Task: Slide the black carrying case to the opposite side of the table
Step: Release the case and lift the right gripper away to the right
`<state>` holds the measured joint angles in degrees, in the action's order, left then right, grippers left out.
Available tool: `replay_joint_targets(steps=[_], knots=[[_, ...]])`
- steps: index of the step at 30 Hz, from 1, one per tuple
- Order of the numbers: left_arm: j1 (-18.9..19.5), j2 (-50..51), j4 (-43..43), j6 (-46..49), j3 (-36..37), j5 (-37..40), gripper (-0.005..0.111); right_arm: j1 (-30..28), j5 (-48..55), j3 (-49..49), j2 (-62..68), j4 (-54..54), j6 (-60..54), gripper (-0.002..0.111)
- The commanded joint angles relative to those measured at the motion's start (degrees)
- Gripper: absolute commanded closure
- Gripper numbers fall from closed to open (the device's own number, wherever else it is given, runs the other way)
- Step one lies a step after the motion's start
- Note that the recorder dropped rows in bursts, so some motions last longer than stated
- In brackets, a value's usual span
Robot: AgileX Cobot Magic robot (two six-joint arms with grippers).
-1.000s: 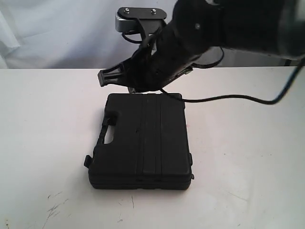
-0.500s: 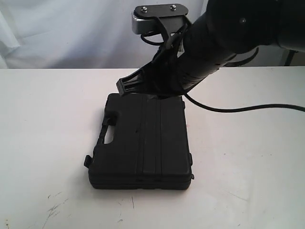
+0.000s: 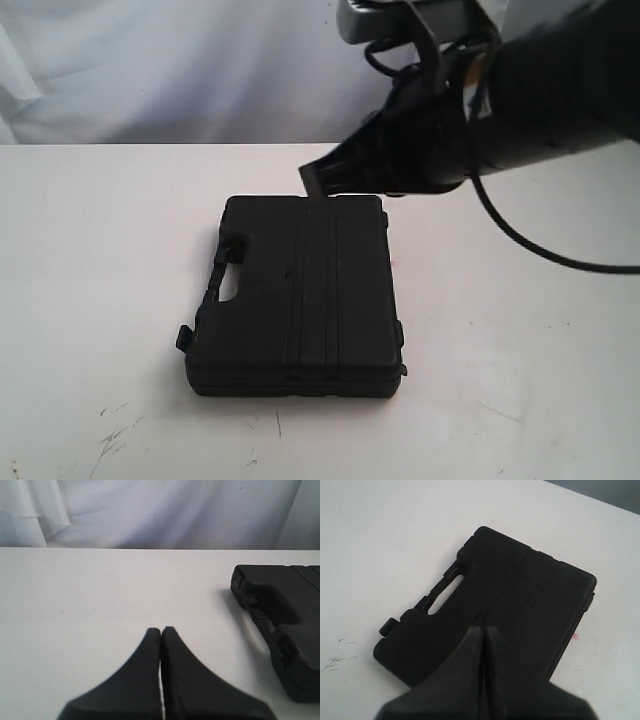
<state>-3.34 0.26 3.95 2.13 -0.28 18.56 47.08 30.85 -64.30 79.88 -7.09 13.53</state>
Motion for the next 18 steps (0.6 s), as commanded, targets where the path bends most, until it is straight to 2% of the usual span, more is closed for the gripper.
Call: replay_joint_targets(steps=[1,10,18], knots=[[0.04,-0.26,-0.04,0.06,0.28,-0.34,0.107,-3.62,-8.09,8.12,-5.06,-1.09,0.00,0.108],[0.04,-0.26,-0.04,-0.12,0.28,-0.34,0.107,-11.55,-11.32,23.11,-19.15,-1.09,1.23,0.108],[0.04,-0.26,-0.04,-0.12,0.28,-0.34,0.107,-24.04,-19.34,36.18,-35.33,-1.09,1.36,0.108]])
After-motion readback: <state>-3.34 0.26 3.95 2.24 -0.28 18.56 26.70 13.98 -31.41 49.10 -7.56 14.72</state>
